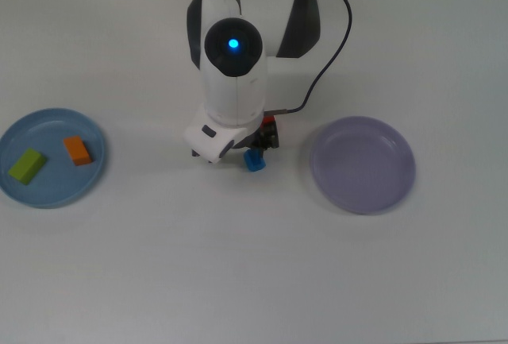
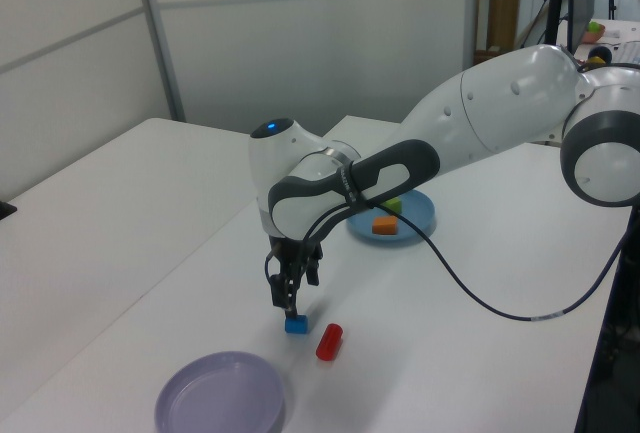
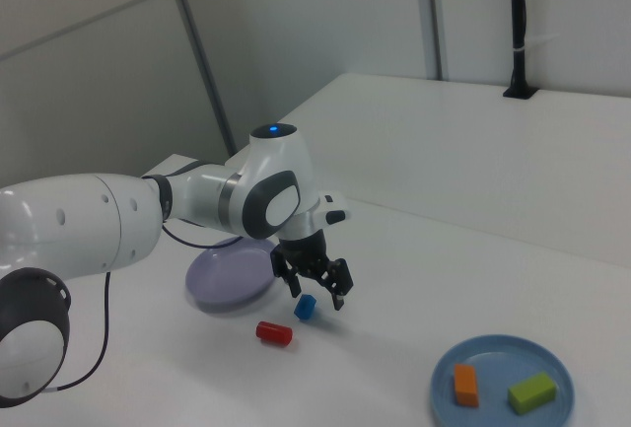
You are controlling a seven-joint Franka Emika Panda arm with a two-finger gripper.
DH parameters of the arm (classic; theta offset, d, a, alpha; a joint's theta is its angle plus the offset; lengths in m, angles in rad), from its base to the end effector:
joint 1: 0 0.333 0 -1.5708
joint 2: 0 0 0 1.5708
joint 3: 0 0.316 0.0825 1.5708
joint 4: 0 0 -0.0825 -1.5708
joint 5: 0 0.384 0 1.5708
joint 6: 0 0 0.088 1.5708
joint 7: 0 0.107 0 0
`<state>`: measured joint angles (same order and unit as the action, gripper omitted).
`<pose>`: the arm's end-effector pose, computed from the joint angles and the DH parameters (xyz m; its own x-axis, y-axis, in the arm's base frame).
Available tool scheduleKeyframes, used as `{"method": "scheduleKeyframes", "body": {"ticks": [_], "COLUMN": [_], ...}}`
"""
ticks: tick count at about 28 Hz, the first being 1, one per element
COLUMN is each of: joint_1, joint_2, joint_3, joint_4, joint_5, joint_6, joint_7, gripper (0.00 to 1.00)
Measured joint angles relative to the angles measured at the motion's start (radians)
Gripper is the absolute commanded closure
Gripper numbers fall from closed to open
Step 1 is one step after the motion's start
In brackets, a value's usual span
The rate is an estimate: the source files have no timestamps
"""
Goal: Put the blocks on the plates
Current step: 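Move the gripper to the blue block and grasp it, then carry the blue block onto the lavender plate and release it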
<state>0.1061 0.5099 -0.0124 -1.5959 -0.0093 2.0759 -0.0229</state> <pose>0.6804 0.0645 0.3342 0.9921 0.1221 -0.0302 0.1226 -0.9924 0.0134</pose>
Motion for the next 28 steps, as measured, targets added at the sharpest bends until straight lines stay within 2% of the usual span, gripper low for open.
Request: {"method": "scheduleKeyframes", "body": {"ticks": [7,9,11,12,14,19,21,28], "joint_1": [0.03,0.037,0.04,0.041,0.041,0.04,0.04,0.04], "joint_2": [0.006,0.01,0.015,0.018,0.025,0.035,0.035,0.034], "joint_3": [0.0,0.0,0.0,0.0,0.0,-0.001,-0.002,-0.002], "joint_4": [-0.007,-0.01,-0.012,-0.012,-0.012,-0.011,-0.01,-0.004], "joint_5": [-0.006,-0.022,-0.033,-0.038,-0.044,-0.045,-0.045,-0.043], "joint_6": [0.0,0.0,0.0,0.001,0.009,0.033,0.034,0.034], "joint_7": [-0.002,-0.002,-0.002,-0.002,-0.002,-0.001,-0.001,0.019], "gripper": [0.0,0.07,0.19,0.3,0.61,0.92,0.99,1.0]}}
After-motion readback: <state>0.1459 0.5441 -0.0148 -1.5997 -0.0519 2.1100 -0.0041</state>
